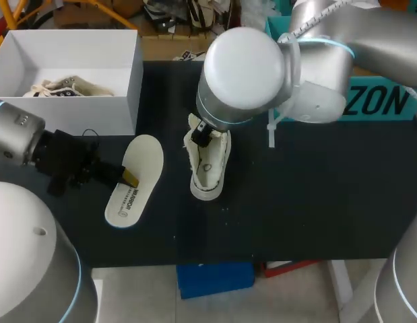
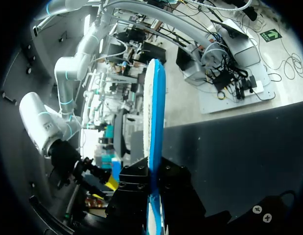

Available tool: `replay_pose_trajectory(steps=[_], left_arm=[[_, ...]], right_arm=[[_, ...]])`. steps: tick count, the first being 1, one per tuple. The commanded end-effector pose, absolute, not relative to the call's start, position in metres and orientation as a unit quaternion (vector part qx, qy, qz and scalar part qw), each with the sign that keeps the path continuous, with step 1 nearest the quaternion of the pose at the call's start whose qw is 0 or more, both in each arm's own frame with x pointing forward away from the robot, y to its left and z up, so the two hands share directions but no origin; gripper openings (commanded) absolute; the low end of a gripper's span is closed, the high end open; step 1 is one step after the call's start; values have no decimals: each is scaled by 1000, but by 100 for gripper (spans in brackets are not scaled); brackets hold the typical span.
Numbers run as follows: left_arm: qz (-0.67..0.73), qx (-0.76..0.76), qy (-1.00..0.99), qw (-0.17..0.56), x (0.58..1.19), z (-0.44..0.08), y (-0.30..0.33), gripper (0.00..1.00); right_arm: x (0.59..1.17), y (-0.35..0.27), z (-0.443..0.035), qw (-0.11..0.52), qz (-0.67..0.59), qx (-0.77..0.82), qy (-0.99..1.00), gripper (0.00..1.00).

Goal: Take the shoe out of the shoebox, open the shoe tongue, remove and reinsert the insole, then place the shoe into the shoebox

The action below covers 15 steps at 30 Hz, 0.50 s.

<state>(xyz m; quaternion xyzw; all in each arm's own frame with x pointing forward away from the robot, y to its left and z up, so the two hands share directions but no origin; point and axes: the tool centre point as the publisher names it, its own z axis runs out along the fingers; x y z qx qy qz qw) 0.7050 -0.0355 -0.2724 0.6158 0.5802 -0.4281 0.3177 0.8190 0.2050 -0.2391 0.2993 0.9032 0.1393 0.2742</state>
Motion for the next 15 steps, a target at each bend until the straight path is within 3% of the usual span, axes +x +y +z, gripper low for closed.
replay_pose_trajectory(steps=[1, 15], left_arm=[[-427, 617, 581, 316, 704, -272, -35, 0], [-427, 617, 581, 316, 704, -272, -35, 0]], right_arm=[[795, 191, -236, 308, 208, 294, 881, 100], [749, 175, -238, 314, 247, 348, 848, 100]])
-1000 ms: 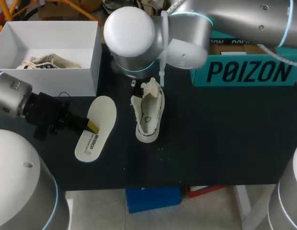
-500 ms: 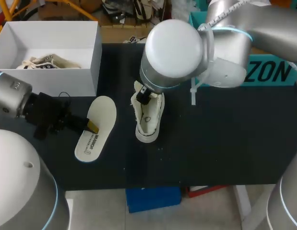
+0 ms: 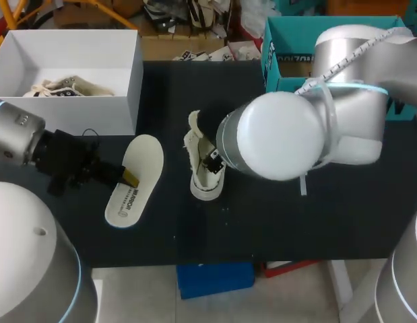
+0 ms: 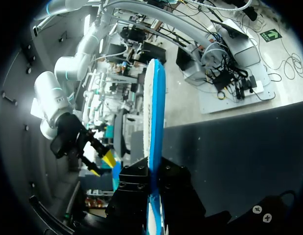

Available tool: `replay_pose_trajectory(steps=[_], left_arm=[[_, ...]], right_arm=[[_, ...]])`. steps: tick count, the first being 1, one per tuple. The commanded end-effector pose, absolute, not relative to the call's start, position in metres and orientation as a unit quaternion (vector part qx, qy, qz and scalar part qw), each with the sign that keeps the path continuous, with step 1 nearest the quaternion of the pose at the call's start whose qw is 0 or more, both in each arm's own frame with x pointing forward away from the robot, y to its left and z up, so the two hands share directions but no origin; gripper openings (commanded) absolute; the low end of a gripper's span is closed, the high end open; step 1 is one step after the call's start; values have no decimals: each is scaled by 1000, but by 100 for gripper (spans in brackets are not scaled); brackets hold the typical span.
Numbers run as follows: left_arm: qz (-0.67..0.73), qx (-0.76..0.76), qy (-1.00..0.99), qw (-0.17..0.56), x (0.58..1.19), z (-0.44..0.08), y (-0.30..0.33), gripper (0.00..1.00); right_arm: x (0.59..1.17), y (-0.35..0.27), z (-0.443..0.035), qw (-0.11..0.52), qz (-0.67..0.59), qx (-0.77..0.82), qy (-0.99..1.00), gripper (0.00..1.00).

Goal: Take the shoe out of the shoebox, open the shoe tongue, remove and reinsert the insole, then place the shoe into the shoebox

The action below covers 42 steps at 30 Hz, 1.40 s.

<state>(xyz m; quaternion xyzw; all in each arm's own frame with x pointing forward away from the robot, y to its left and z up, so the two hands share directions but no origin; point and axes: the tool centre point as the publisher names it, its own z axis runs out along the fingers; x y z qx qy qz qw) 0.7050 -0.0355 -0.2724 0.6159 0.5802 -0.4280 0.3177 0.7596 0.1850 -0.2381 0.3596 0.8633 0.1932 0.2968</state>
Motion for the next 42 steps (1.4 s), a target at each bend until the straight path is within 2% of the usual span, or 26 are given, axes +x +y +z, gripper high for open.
replay_pose_trajectory(steps=[1, 25, 42], left_arm=[[-427, 617, 581, 316, 704, -272, -35, 0], [-427, 617, 581, 316, 704, -272, -35, 0], [-461, 601, 580, 300, 705, -265, -47, 0]], right_arm=[[745, 173, -238, 313, 248, 350, 847, 100], [702, 124, -254, 266, 294, 384, 834, 100], [701, 122, -255, 264, 304, 383, 831, 100]])
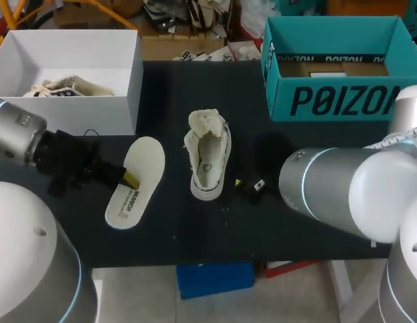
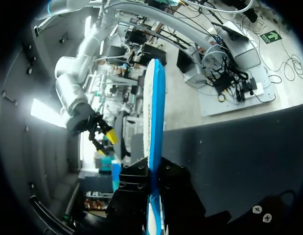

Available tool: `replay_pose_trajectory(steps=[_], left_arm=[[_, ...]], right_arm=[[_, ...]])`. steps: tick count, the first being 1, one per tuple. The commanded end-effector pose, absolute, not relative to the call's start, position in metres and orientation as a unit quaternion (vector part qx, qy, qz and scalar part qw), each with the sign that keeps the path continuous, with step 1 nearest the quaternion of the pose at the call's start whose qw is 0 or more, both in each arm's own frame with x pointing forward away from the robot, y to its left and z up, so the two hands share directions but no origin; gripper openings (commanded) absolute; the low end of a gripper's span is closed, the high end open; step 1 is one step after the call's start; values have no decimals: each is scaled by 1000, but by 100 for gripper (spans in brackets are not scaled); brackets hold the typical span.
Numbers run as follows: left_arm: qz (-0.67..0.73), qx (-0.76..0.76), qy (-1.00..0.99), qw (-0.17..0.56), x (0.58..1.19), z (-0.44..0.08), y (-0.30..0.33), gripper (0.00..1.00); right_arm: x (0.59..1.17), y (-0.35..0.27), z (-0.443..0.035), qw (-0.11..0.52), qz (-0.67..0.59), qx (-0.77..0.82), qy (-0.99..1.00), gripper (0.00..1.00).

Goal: Take the shoe out of the shoebox, open the shoe tongue, remove and reinsert the insole, then place the shoe into the shoebox

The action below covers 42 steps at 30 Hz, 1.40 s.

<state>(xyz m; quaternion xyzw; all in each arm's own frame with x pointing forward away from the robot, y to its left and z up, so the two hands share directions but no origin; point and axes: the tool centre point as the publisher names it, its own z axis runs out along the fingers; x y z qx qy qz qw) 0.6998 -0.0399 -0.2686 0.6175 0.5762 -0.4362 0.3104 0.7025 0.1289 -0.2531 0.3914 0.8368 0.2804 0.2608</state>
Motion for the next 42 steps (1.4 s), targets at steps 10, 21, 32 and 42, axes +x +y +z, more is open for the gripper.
replay_pose_trajectory(steps=[10, 21, 32, 42], left_arm=[[-474, 605, 599, 226, 706, -277, -75, 0], [-481, 614, 597, 187, 716, -301, -104, 0], [-504, 611, 588, 162, 728, -315, -127, 0], [-506, 614, 588, 144, 751, -325, -143, 0]], right_arm=[[701, 122, -255, 264, 304, 383, 831, 100], [701, 122, -255, 264, 304, 383, 831, 100], [701, 122, -255, 264, 304, 383, 831, 100], [701, 122, -255, 264, 304, 383, 831, 100]])
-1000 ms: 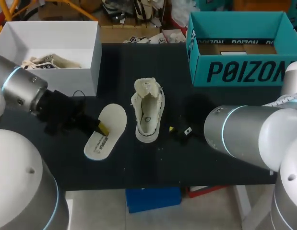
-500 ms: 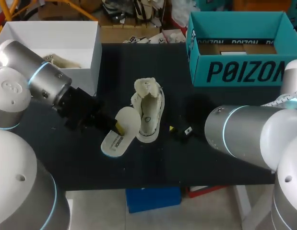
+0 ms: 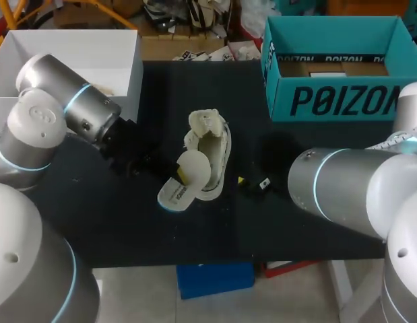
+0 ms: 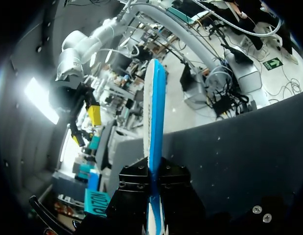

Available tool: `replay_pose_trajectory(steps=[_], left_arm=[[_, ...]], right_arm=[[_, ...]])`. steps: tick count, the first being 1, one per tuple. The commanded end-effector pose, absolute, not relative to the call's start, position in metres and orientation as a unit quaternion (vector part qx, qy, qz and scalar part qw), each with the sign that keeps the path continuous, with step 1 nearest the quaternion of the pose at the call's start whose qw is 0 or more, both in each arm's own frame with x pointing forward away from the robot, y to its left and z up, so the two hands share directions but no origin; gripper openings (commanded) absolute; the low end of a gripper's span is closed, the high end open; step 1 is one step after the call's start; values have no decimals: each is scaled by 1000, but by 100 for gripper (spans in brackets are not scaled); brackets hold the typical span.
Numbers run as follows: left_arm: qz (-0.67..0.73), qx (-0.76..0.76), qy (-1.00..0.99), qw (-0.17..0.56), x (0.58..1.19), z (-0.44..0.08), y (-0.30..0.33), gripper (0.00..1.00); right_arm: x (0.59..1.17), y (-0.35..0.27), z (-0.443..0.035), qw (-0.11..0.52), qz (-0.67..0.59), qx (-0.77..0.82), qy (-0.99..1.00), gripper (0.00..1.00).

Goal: Take the shoe out of the shoebox, open the shoe tongue, remove and reinsert the insole, then place the shoe into the shoebox

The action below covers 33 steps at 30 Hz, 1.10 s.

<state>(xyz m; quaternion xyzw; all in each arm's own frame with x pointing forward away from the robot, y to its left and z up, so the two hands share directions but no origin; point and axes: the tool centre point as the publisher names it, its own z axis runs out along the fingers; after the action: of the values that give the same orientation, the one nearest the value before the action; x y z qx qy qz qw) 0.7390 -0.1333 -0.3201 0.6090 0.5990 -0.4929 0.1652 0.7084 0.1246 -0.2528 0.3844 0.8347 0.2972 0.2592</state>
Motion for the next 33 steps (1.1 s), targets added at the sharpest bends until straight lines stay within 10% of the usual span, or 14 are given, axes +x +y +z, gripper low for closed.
replay_pose_trajectory(steps=[1, 33], left_arm=[[-505, 614, 589, 143, 754, -327, -144, 0], [-470, 625, 609, 130, 804, -363, -163, 0]], right_arm=[[701, 122, -255, 264, 304, 383, 831, 100], [701, 122, -255, 264, 304, 383, 831, 100]])
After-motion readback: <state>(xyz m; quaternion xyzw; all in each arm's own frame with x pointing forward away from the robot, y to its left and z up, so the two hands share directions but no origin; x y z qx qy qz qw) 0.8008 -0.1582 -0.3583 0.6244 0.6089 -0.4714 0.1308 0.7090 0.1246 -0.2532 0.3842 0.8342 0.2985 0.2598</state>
